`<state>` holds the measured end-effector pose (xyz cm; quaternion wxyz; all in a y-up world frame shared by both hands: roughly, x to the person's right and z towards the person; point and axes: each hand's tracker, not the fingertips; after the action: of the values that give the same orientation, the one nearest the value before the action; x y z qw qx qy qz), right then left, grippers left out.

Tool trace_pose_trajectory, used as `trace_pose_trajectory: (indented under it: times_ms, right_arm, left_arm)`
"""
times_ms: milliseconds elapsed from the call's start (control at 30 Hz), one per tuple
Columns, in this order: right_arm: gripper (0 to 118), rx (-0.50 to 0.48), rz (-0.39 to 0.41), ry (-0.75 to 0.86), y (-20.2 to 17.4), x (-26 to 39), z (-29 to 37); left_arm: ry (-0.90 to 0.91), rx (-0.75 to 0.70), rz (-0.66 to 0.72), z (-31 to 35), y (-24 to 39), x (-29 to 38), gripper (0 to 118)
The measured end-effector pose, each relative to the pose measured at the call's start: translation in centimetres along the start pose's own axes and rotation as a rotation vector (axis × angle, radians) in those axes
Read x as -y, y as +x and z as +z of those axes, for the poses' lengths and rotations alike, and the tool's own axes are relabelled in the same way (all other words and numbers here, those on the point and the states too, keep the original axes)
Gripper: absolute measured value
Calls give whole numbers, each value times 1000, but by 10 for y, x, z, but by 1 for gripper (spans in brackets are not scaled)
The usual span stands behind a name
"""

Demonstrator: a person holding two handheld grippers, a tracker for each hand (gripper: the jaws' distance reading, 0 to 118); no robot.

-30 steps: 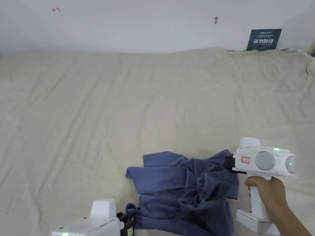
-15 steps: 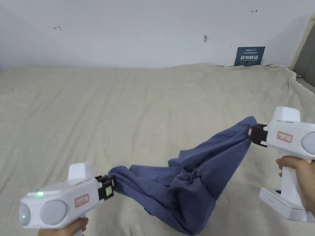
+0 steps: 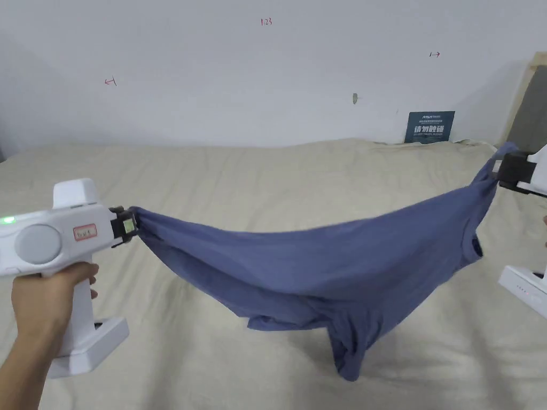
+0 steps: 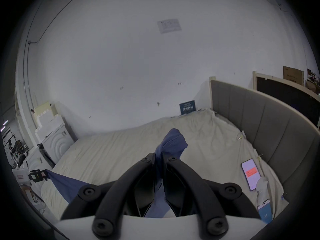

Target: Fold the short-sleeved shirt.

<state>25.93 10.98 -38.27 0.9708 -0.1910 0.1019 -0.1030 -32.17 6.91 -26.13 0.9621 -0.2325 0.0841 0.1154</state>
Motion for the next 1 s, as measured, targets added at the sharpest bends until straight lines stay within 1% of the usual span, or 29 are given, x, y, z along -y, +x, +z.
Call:
trace_pose_trajectory:
  times_ms: [167, 367, 500, 733, 867, 1000]
  right_arm:
    - [6, 43, -24, 42, 13, -22, -6]
    - [6, 64, -44, 71, 19, -37, -23]
    - [6, 71, -34, 102, 13, -50, -44]
    - [6, 74, 2, 162, -7, -75, -80]
    - [6, 65, 3, 177, -10, -76, -101]
    - [6, 60, 12, 159, -15, -60, -115]
  left_arm:
    - [35, -33, -21, -14, 3, -35, 1]
    - [74, -12, 34, -32, 6, -72, 1]
    - [94, -18, 41, -48, 9, -99, 1]
    - [194, -54, 1, -59, 10, -143, 1]
    - [236, -71, -22, -62, 3, -148, 1]
    - [258, -82, -63, -68, -4, -136, 1]
